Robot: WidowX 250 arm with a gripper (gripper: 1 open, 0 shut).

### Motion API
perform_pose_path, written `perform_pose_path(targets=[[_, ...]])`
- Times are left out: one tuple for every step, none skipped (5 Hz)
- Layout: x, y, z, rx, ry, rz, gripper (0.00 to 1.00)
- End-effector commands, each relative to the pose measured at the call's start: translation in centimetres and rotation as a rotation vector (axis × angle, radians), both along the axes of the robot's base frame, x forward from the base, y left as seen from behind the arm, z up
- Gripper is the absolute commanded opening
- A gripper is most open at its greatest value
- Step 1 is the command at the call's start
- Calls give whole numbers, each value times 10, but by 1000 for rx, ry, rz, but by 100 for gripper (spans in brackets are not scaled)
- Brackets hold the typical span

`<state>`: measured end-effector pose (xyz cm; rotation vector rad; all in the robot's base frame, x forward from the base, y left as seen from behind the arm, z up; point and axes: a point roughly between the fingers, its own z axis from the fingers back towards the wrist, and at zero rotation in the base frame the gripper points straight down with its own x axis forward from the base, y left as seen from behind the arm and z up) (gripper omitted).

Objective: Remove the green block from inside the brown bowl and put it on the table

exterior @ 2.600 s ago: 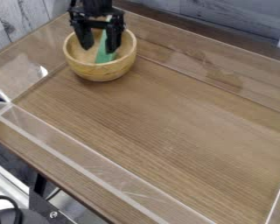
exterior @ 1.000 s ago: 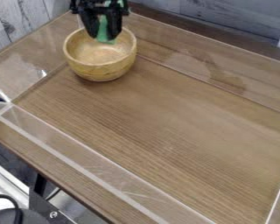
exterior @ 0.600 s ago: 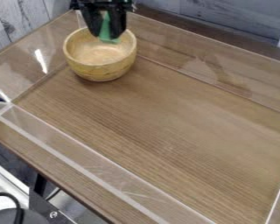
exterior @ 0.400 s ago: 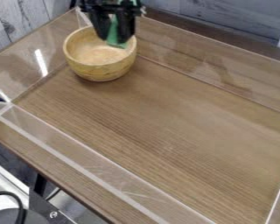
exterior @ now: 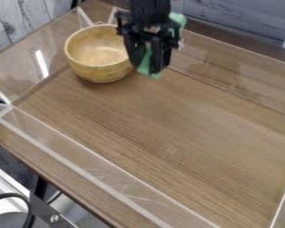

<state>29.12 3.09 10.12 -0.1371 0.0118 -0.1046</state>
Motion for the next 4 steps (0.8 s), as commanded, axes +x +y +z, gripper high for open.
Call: perform_pose_path(targets=[[-5,-10,2,30,-66,-45,0],[-12,-23,-20,37,-41,-82,0],[-13,-30,-42,47,-16,-106,0],[-15,-22,-53,52,6,-92,0]])
